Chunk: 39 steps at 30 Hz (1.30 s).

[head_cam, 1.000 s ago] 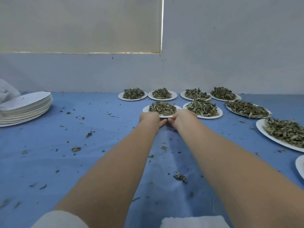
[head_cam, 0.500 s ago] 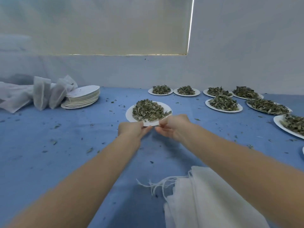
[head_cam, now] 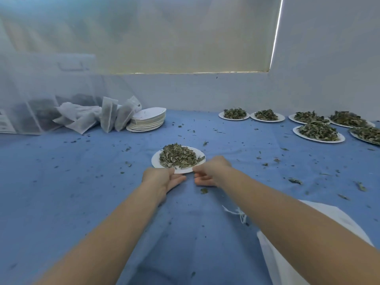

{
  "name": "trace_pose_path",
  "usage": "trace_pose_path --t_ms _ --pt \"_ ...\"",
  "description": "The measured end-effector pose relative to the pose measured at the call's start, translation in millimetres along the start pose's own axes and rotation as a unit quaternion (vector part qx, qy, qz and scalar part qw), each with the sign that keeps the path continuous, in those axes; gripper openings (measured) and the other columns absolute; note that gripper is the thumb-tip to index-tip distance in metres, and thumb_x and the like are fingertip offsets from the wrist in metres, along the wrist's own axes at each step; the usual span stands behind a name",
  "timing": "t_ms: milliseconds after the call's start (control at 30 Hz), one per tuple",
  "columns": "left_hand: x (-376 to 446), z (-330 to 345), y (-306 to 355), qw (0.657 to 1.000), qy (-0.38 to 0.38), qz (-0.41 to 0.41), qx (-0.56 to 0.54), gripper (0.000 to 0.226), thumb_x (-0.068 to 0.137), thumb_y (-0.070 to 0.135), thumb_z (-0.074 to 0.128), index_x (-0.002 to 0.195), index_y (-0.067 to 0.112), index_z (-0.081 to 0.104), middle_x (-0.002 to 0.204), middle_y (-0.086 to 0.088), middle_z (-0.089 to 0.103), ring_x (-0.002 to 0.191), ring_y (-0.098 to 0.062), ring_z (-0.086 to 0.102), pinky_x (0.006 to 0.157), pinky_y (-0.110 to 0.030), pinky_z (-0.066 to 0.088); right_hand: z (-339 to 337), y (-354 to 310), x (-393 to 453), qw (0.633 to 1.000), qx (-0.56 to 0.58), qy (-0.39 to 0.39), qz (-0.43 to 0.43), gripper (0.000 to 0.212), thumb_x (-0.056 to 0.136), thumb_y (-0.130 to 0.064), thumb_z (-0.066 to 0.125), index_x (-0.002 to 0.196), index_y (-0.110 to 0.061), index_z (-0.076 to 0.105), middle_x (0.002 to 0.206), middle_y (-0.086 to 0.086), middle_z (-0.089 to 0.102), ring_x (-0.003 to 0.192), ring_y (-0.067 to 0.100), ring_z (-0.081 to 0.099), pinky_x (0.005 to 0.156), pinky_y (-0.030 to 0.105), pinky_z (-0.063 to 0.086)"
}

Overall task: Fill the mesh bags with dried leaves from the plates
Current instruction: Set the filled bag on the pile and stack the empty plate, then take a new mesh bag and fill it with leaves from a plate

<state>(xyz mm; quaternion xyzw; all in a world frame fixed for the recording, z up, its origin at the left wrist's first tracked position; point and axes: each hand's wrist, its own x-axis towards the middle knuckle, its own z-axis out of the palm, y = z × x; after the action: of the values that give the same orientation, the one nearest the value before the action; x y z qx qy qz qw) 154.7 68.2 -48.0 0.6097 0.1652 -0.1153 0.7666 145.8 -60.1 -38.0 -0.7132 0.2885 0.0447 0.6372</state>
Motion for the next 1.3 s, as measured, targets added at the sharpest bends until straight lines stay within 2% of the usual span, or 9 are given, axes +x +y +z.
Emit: trace_pose_path --t_ms 300,567,667,767,833,967,1067,1200,1300 --pt "-61.9 33.0 14.2 0.993 -0.093 0.029 0.072 0.027 0.086 -0.02 0.039 0.113 -0.018 0.044 0.082 -0.028 0.059 0.062 -0.032 0.061 0.05 -0.03 0.056 -27.4 -8.1 -42.6 0.983 -0.142 -0.001 -0.116 0.013 0.088 -0.004 0.059 0.089 0.009 0.057 0.08 0.022 0.065 0.067 0.034 0.064 0.078 0.044 0.057" --pt "-117.7 116.2 -21.5 0.956 -0.197 0.088 0.197 0.032 0.083 -0.015 0.05 0.115 -0.016 0.049 0.103 -0.027 0.06 0.064 -0.028 0.059 0.049 -0.031 0.056 -122.5 10.4 -98.6 0.823 -0.504 0.113 -0.237 0.026 0.088 -0.004 0.048 0.105 0.001 0.067 0.1 0.019 0.069 0.092 0.03 0.066 0.081 0.039 0.054" --pt "-128.6 131.0 -44.4 0.861 -0.229 0.189 0.413 0.01 0.084 0.0 0.053 0.093 -0.002 0.058 0.082 -0.012 0.056 0.073 -0.024 0.05 0.075 -0.03 0.048 -159.7 32.1 -111.5 0.775 -0.583 0.095 -0.223 0.029 0.093 -0.015 0.046 0.111 -0.004 0.066 0.11 0.016 0.066 0.103 0.029 0.059 0.086 0.038 0.049" --pt "-136.3 131.4 -60.1 0.739 -0.215 0.262 0.582 0.02 0.086 0.005 0.044 0.07 0.016 0.045 0.069 -0.002 0.045 0.065 -0.021 0.043 0.067 -0.031 0.036 -182.6 55.5 -114.1 0.75 -0.638 0.045 -0.167 0.035 0.098 -0.034 0.039 0.113 -0.013 0.063 0.123 0.011 0.059 0.112 0.027 0.052 0.093 0.037 0.044" --pt "-135.3 130.5 -65.3 0.721 -0.213 0.268 0.602 0.025 0.088 0.008 0.042 0.065 0.017 0.036 0.065 0.0 0.039 0.065 -0.021 0.039 0.06 -0.028 0.029 -189.3 68.1 -111.7 0.748 -0.65 0.026 -0.131 0.035 0.1 -0.039 0.03 0.09 -0.019 0.057 0.122 0.012 0.057 0.105 0.026 0.047 0.093 0.037 0.04" --pt "-132.6 128.8 -73.6 0.731 -0.217 0.259 0.592 0.021 0.09 0.023 0.048 0.07 0.016 0.043 0.074 -0.001 0.047 0.083 -0.025 0.045 0.064 -0.029 0.033 -195.5 78.9 -107.4 0.779 -0.605 0.057 -0.153 0.034 0.096 -0.043 0.04 0.114 -0.02 0.057 0.116 0.009 0.057 0.113 0.03 0.045 0.093 0.038 0.041" --pt "-131.7 128.0 -79.5 0.751 -0.223 0.247 0.571 0.019 0.088 0.032 0.052 0.075 0.018 0.049 0.082 -0.001 0.052 0.097 -0.028 0.05 0.069 -0.03 0.038 -200.3 76.7 -107.9 0.826 -0.513 0.09 -0.215 0.024 0.084 -0.04 0.064 0.099 -0.021 0.059 0.097 0.0 0.058 0.092 0.019 0.048 0.069 0.027 0.038" --pt "-131.0 127.8 -79.2 0.785 -0.208 0.267 0.519 0.04 0.084 0.033 0.056 0.124 0.029 0.049 0.122 0.003 0.053 0.12 -0.022 0.042 0.096 -0.039 0.042 -202.5 77.1 -113.5 0.849 -0.438 0.137 -0.261 0.034 0.071 -0.034 0.078 0.095 -0.024 0.055 0.089 -0.008 0.053 0.087 0.014 0.049 0.073 0.028 0.036" --pt "-135.9 128.4 -77.0 0.824 -0.219 0.316 0.416 0.027 0.083 0.029 0.059 0.11 0.029 0.059 0.11 0.012 0.057 0.114 -0.016 0.044 0.093 -0.033 0.04 -198.8 79.4 -116.4 0.834 -0.429 0.168 -0.302 0.033 0.071 -0.035 0.077 0.09 -0.025 0.052 0.082 -0.012 0.05 0.084 0.014 0.049 0.075 0.029 0.033"
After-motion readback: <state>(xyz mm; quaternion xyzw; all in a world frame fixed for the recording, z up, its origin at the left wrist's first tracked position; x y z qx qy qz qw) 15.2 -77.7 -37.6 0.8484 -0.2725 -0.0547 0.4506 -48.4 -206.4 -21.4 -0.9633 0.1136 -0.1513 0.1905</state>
